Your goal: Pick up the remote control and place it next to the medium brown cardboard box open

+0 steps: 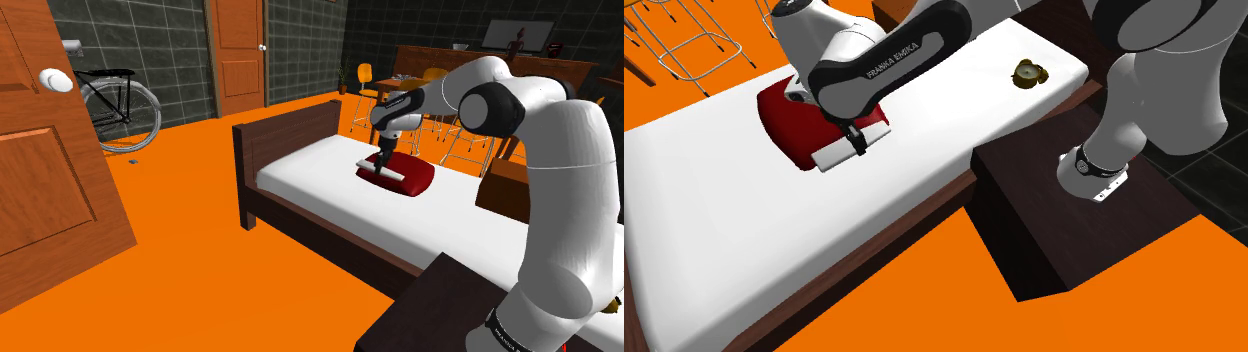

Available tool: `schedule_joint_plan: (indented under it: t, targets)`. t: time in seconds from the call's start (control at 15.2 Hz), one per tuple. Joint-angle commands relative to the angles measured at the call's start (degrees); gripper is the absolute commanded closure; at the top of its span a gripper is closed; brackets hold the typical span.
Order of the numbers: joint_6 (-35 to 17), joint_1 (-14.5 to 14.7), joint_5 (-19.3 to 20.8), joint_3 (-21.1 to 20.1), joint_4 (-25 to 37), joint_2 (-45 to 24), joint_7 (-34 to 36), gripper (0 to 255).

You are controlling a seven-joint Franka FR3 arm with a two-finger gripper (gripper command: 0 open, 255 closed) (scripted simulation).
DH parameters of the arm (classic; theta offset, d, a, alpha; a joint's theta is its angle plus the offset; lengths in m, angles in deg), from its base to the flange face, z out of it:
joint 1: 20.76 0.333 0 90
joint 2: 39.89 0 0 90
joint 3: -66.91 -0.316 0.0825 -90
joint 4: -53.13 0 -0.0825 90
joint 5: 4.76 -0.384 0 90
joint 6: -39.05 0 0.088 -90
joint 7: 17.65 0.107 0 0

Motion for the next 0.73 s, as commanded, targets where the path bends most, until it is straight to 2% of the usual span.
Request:
schedule_joint_plan:
  t: [0.0, 0.66]
  targets:
    - [1.11, 0.13, 0.26, 0.13, 0.42, 0.72, 0.22, 255]
    - [7.42, 0.34, 1.34, 0.69, 3.95, 3.62, 0.96, 255]
